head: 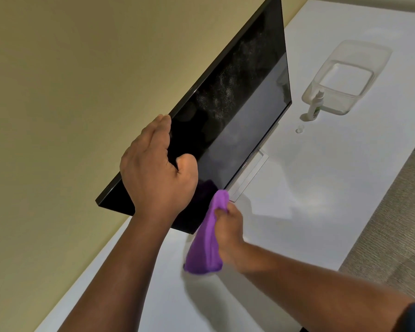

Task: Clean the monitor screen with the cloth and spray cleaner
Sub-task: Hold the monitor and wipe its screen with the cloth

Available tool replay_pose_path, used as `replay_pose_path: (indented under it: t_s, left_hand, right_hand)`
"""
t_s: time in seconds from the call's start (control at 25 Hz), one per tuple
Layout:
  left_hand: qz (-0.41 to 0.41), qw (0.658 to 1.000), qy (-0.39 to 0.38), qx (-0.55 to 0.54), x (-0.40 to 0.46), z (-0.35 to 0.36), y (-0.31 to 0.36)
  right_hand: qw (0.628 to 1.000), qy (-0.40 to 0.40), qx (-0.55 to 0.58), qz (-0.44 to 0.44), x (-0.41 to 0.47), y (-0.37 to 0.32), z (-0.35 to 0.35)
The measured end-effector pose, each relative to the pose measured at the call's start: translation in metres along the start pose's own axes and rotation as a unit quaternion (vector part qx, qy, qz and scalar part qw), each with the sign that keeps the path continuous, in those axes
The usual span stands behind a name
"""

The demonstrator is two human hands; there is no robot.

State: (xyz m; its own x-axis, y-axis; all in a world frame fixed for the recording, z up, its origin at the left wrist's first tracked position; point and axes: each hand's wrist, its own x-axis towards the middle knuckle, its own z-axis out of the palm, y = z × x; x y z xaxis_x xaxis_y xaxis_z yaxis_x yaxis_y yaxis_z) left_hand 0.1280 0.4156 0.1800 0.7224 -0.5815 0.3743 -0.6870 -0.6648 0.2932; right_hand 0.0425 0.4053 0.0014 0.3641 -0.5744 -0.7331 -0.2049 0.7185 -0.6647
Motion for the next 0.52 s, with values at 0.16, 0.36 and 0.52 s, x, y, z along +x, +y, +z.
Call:
replay_pose_path:
  t_s: [0.16, 0.36, 0.52]
  left_hand:
    - [0.005, 1.000, -0.001, -0.001, 0.001, 0.000, -0.002]
    - [0.008, 1.000, 0.002, -0.003, 0.001, 0.001, -0.003]
    - [0.000, 1.000, -0.001, -0.007, 0.002, 0.001, -0.003]
  right_hand:
    - [1.000, -0.001, -0.009, -0.015, -0.001, 0.006, -0.008]
    - [0.993, 0.076, 0.043, -0.081, 0.062, -0.065, -0.019]
    - [0.990, 0.091, -0.012, -0.108, 0.073, -0.070, -0.008]
